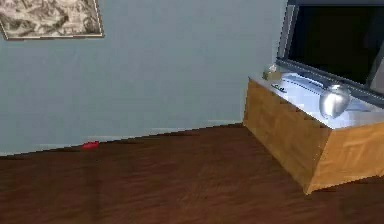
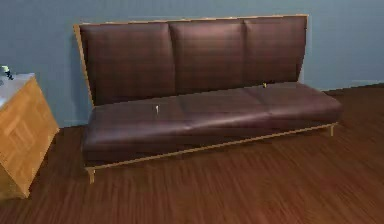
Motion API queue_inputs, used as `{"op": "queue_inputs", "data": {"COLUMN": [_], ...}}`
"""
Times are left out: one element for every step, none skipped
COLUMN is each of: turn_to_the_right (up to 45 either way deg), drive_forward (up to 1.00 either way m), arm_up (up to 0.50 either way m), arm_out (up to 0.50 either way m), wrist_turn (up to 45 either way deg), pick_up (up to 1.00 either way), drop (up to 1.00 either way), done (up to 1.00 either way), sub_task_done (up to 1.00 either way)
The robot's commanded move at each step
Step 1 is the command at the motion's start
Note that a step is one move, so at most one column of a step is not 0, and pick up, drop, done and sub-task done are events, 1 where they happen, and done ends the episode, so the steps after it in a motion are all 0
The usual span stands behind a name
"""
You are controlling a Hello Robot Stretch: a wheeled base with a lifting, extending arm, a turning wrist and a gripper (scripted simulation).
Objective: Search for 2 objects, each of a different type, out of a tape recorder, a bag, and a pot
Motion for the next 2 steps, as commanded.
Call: {"op": "queue_inputs", "data": {"turn_to_the_right": [-45.0, -45.0], "drive_forward": [0.0, 0.0], "arm_up": [0.0, 0.0], "arm_out": [0.0, 0.0], "wrist_turn": [0.0, 0.0], "pick_up": [0.0, 0.0], "drop": [0.0, 0.0], "done": [0.0, 0.0], "sub_task_done": [0.0, 0.0]}}
